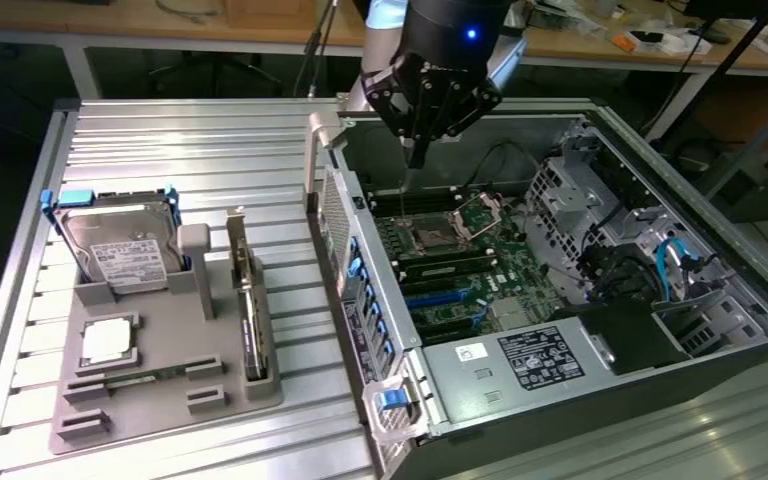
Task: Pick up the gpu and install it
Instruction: 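Reach for the gpu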
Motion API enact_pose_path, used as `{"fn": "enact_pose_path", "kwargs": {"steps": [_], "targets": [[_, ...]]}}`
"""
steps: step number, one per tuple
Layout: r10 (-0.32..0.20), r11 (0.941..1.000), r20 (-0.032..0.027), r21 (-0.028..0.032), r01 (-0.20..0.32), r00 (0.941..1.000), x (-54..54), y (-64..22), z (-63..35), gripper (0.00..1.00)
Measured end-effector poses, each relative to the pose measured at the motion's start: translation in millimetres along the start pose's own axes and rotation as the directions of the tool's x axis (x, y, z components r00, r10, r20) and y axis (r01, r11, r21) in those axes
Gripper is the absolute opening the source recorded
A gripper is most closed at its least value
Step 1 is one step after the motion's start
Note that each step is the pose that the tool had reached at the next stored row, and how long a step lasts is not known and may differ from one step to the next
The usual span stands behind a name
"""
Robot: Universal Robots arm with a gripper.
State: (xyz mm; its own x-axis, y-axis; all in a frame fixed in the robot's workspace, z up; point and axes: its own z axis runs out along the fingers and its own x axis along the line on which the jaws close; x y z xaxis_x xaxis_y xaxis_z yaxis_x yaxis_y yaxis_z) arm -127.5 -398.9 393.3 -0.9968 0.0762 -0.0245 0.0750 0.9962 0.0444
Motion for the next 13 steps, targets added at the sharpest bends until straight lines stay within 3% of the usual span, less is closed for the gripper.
{"fn": "enact_pose_path", "kwargs": {"steps": [13], "targets": [[0.000, 1.0000, 0.0000, -0.0001, 0.000, 1.0000, 36.6, -2.8, -1.0, 0.11]]}}
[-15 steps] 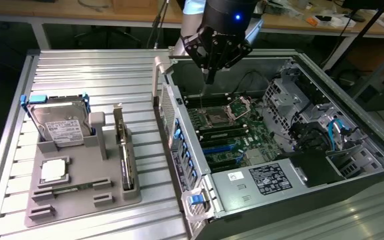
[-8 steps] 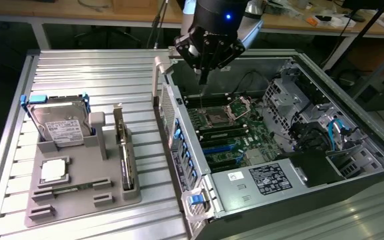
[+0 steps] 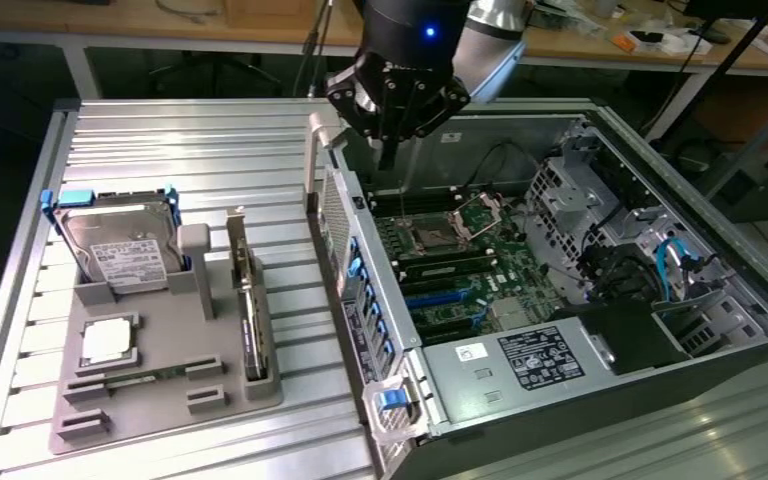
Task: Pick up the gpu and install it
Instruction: 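Reach for the gpu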
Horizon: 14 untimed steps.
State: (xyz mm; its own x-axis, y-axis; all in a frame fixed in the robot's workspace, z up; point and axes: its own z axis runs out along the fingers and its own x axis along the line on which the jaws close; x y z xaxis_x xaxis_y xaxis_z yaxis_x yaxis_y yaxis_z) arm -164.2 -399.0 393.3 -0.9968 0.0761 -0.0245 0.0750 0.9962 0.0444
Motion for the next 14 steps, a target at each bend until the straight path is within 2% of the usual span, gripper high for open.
{"fn": "enact_pose_path", "kwargs": {"steps": [5, 8, 9, 14], "targets": [[0.000, 1.0000, -0.0001, 0.0001, 0.000, 1.0000, 18.3, -2.5, -0.6, 0.11], [0.000, 1.0000, 0.0000, 0.0000, 0.000, 1.0000, 31.7, -4.9, -1.0, 0.11], [0.000, 1.0000, -0.0001, 0.0002, 0.000, 1.0000, 39.8, -6.3, -1.3, 0.11], [0.000, 1.0000, -0.0002, 0.0002, 0.000, 1.0000, 59.8, -10.4, -2.0, 0.11]]}}
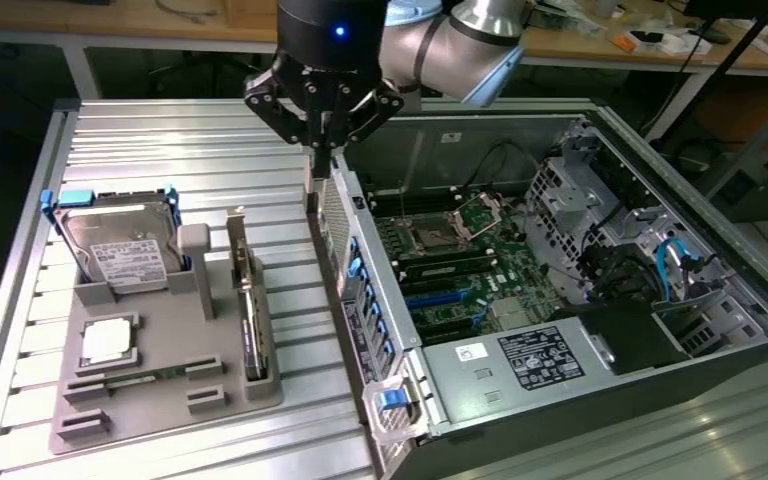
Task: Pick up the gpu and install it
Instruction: 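Reach for the gpu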
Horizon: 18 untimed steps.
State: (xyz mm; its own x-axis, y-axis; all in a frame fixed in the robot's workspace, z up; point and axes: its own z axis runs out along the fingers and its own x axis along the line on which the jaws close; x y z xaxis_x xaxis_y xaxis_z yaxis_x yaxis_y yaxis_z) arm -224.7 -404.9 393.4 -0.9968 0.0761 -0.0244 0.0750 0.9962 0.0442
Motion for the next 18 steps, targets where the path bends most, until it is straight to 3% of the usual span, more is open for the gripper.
{"fn": "enact_pose_path", "kwargs": {"steps": [18], "targets": [[0.000, 1.0000, 0.0000, 0.0000, 0.000, 1.0000, 72.3, -19.6, -2.6, 0.11]]}}
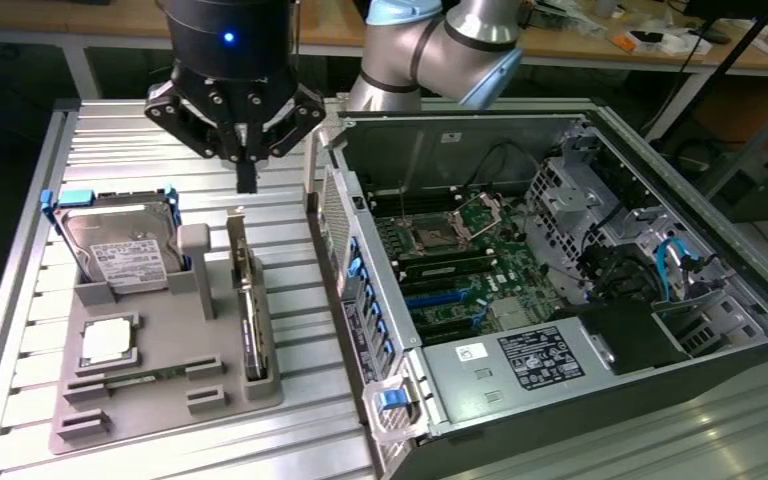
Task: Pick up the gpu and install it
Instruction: 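Reach for the gpu, then pick up the gpu and move the gpu toward the slot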
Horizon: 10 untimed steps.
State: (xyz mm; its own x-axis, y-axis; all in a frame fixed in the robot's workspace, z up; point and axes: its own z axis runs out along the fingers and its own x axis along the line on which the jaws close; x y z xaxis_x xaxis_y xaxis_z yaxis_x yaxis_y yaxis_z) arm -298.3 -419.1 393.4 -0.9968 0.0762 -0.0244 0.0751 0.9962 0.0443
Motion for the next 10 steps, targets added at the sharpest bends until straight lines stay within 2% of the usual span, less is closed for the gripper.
{"fn": "enact_pose_path", "kwargs": {"steps": [3, 10], "targets": [[0.000, 1.0000, 0.0001, 0.0000, 0.000, 1.0000, 8.1, -2.0, -0.2, 0.11], [0.000, 1.0000, 0.0001, -0.0001, 0.000, 1.0000, 8.4, -2.0, -0.2, 0.11]]}}
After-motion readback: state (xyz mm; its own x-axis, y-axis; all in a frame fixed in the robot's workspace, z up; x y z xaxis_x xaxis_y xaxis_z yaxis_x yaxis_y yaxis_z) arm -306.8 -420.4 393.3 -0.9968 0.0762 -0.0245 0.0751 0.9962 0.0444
